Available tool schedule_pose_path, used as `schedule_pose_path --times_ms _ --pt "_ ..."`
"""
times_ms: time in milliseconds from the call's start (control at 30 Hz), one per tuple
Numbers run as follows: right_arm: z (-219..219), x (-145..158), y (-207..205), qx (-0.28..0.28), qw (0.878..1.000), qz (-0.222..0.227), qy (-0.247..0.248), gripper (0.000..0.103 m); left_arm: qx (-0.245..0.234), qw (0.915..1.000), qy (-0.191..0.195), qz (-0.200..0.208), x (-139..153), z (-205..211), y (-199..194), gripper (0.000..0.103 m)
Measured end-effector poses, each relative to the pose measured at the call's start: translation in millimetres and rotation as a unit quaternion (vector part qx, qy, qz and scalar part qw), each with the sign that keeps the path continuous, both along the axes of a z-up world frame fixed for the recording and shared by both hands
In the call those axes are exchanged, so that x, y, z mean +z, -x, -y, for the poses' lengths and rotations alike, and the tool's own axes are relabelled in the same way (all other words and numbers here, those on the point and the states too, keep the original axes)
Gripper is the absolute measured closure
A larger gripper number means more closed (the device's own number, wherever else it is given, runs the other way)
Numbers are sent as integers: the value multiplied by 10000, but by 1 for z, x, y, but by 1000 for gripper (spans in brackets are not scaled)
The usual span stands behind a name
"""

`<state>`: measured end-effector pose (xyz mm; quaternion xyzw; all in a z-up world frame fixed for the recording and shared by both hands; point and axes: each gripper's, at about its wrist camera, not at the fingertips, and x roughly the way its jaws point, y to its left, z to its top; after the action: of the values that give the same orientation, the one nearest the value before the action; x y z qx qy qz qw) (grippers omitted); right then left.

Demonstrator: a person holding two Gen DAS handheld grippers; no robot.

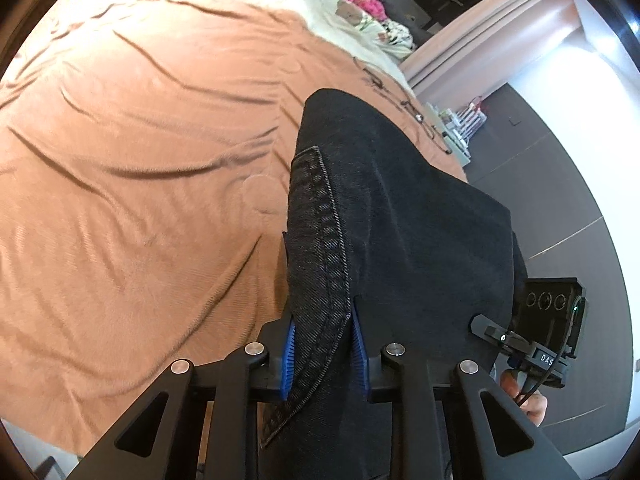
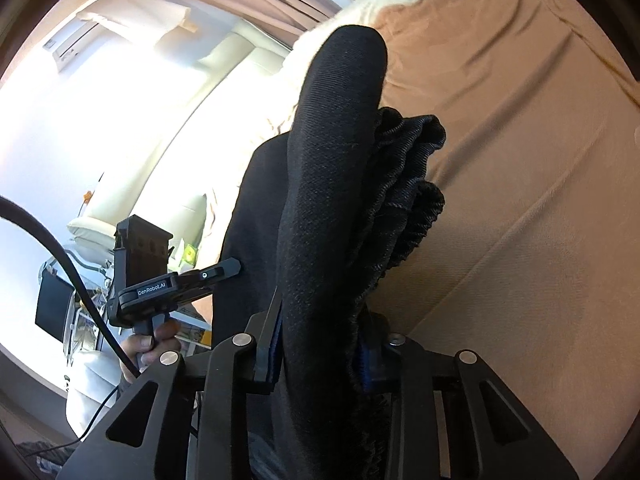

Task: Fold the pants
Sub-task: 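Lift the folded pants stack with both tools and carry it toward the headboard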

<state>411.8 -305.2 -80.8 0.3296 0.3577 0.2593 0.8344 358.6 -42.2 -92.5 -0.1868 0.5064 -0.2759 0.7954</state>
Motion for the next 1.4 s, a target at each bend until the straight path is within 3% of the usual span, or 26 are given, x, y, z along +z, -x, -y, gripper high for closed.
schedule_pose_path --times_ms 767,1100,1400 --pt "-2 30 56 -57 9955 930 -164 77 118 9958 -84 902 95 -14 66 80" --pt "-17 58 68 189 9917 1257 -179 77 271 9918 -114 1242 143 -52 98 81" --pt "-47 66 39 529 9880 1447 -146 77 613 9858 -139 1557 170 -106 115 81"
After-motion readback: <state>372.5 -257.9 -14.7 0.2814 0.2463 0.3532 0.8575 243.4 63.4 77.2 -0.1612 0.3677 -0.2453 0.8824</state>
